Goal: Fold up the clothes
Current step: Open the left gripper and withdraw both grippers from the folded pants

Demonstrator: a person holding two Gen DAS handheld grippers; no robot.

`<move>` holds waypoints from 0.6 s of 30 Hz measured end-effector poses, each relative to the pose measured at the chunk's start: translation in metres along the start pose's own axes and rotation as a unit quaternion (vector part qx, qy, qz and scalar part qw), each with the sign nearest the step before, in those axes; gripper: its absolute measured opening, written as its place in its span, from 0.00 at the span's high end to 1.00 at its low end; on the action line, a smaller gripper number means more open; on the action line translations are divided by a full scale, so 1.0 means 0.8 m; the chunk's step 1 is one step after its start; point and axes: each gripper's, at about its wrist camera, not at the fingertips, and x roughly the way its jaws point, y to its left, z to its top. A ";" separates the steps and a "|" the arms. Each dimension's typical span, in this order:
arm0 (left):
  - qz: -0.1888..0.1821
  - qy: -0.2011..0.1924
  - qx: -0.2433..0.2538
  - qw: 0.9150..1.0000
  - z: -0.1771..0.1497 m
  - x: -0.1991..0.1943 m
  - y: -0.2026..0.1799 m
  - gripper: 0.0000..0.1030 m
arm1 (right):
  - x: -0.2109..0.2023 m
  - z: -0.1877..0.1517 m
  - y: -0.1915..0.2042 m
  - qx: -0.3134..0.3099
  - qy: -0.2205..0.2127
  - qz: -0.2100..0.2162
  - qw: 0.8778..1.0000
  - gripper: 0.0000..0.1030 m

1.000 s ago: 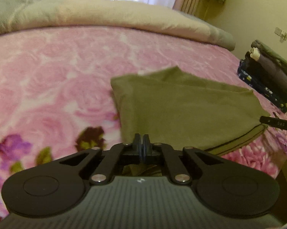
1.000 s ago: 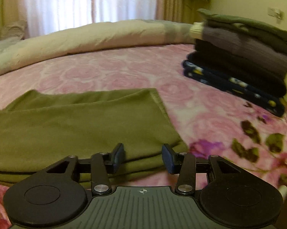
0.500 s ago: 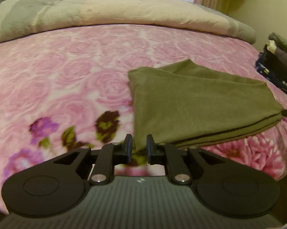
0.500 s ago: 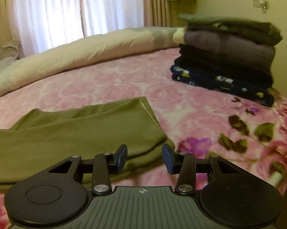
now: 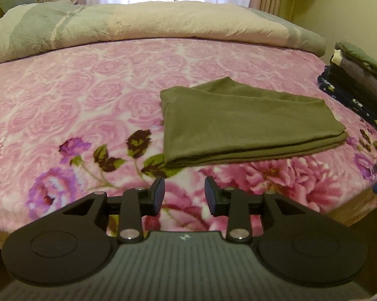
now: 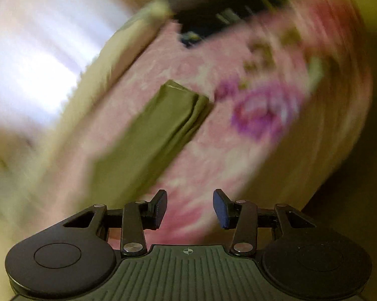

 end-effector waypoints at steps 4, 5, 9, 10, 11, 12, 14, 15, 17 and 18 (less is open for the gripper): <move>0.003 -0.009 -0.007 1.000 -0.009 -0.025 0.013 0.67 | -0.006 0.027 -0.078 0.316 0.074 0.162 0.932 0.57; 0.005 -0.010 -0.008 1.000 -0.010 -0.029 0.016 0.67 | -0.004 0.032 -0.096 0.380 0.089 0.187 0.902 0.57; 0.019 -0.010 -0.012 1.000 -0.016 -0.041 0.031 0.65 | -0.030 0.073 -0.150 0.391 0.029 0.158 0.906 0.57; 0.024 -0.010 -0.012 1.000 -0.017 -0.042 0.034 0.65 | -0.038 0.087 -0.160 0.361 0.003 0.131 0.923 0.57; 0.028 -0.010 -0.011 0.999 -0.018 -0.043 0.036 0.65 | -0.046 0.104 -0.165 0.300 -0.028 0.088 0.949 0.57; 0.033 -0.010 -0.010 0.999 -0.020 -0.044 0.038 0.64 | -0.051 0.115 -0.167 0.243 -0.054 0.041 0.968 0.57; 0.041 -0.008 -0.008 0.999 -0.023 -0.045 0.040 0.64 | -0.053 0.126 -0.155 0.096 -0.101 -0.095 0.986 0.57; 0.043 -0.008 -0.007 0.999 -0.024 -0.046 0.042 0.63 | -0.053 0.131 -0.148 0.019 -0.123 -0.162 0.979 0.57; 0.048 -0.007 -0.004 0.999 -0.027 -0.047 0.043 0.63 | -0.040 0.125 -0.135 -0.110 -0.134 -0.246 0.954 0.57; 0.052 -0.007 -0.002 0.999 -0.028 -0.047 0.044 0.63 | -0.032 0.119 -0.128 -0.163 -0.133 -0.277 0.938 0.57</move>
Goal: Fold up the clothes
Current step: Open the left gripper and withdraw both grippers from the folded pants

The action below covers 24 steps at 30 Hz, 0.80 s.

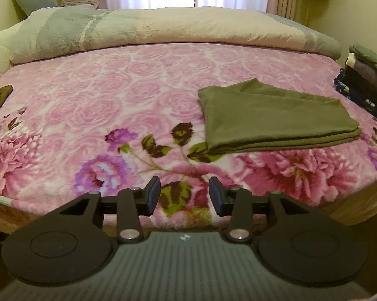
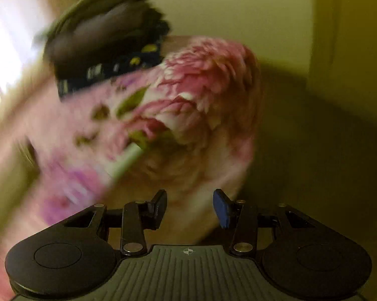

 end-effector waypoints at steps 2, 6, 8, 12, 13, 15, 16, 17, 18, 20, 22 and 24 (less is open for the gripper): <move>0.009 0.002 0.004 1.000 -0.001 0.003 -0.001 0.63 | 0.001 -0.017 0.031 -0.110 -0.031 -0.018 0.993 0.57; 0.013 0.004 0.011 1.000 0.000 0.006 -0.008 0.62 | -0.023 -0.076 0.100 -0.259 -0.109 -0.025 0.960 0.57; 0.015 0.003 0.016 1.000 0.000 0.007 -0.013 0.61 | -0.041 -0.104 0.131 -0.291 -0.143 -0.001 0.946 0.57; 0.020 0.000 0.028 0.999 0.001 0.007 -0.023 0.60 | -0.077 -0.142 0.183 -0.291 -0.166 0.071 0.939 0.57; 0.020 0.000 0.029 0.999 0.001 0.008 -0.024 0.60 | -0.083 -0.148 0.192 -0.289 -0.161 0.088 0.939 0.57; 0.021 0.001 0.030 0.999 0.000 0.008 -0.027 0.60 | -0.095 -0.159 0.208 -0.295 -0.148 0.119 0.937 0.57; 0.021 0.001 0.030 0.999 0.000 0.008 -0.028 0.59 | -0.098 -0.161 0.214 -0.295 -0.143 0.126 0.936 0.57; 0.021 0.001 0.030 0.999 -0.001 0.008 -0.028 0.59 | -0.100 -0.162 0.220 -0.294 -0.138 0.132 0.936 0.57; 0.021 0.002 0.030 0.999 -0.001 0.008 -0.028 0.59 | -0.103 -0.163 0.225 -0.294 -0.134 0.139 0.936 0.57; 0.022 0.002 0.030 0.999 -0.002 0.009 -0.029 0.59 | -0.107 -0.157 0.224 -0.281 -0.124 0.150 0.940 0.57; 0.023 0.003 0.030 0.999 -0.002 0.010 -0.029 0.59 | -0.107 -0.150 0.223 -0.266 -0.118 0.160 0.943 0.57; 0.023 0.004 0.030 0.999 -0.001 0.012 -0.030 0.59 | -0.109 -0.147 0.219 -0.262 -0.116 0.159 0.945 0.57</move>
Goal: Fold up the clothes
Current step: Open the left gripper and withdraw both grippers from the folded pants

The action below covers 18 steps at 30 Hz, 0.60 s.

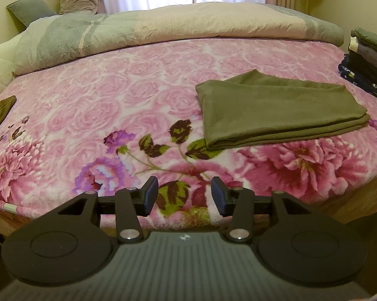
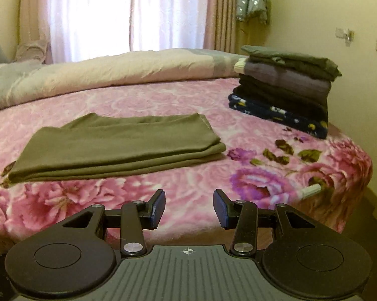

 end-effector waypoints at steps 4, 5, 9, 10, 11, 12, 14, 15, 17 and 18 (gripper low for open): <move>-0.001 0.002 0.002 1.000 0.001 0.004 -0.002 0.59 | -0.001 -0.001 -0.007 0.001 0.006 -0.008 1.000 0.57; -0.001 0.003 0.002 1.000 0.001 0.005 -0.003 0.59 | 0.000 -0.003 -0.008 -0.001 0.008 -0.011 1.000 0.57; 0.002 0.008 0.005 1.000 0.002 0.010 -0.007 0.58 | 0.006 -0.008 -0.015 0.010 0.020 -0.013 1.000 0.57; 0.002 0.009 0.005 1.000 0.002 0.012 -0.007 0.58 | 0.008 -0.009 -0.017 0.013 0.022 -0.012 1.000 0.57; 0.002 0.009 0.005 1.000 0.003 0.014 -0.008 0.58 | 0.009 -0.010 -0.018 0.015 0.024 -0.011 1.000 0.57; 0.002 0.010 0.005 1.000 0.003 0.016 -0.008 0.58 | 0.010 -0.010 -0.020 0.017 0.025 -0.010 0.999 0.57; 0.002 0.012 0.006 1.000 0.005 0.019 -0.010 0.58 | 0.014 -0.010 -0.022 0.021 0.029 -0.007 0.999 0.57; 0.001 0.013 0.005 1.000 0.006 0.021 -0.010 0.58 | 0.016 -0.010 -0.023 0.022 0.030 -0.007 0.999 0.57; -0.002 0.013 0.005 1.000 0.008 0.026 -0.011 0.58 | 0.020 -0.009 -0.026 0.025 0.033 -0.007 0.999 0.57; -0.004 0.014 0.005 1.000 0.009 0.029 -0.011 0.58 | 0.022 -0.009 -0.027 0.025 0.035 -0.007 0.999 0.57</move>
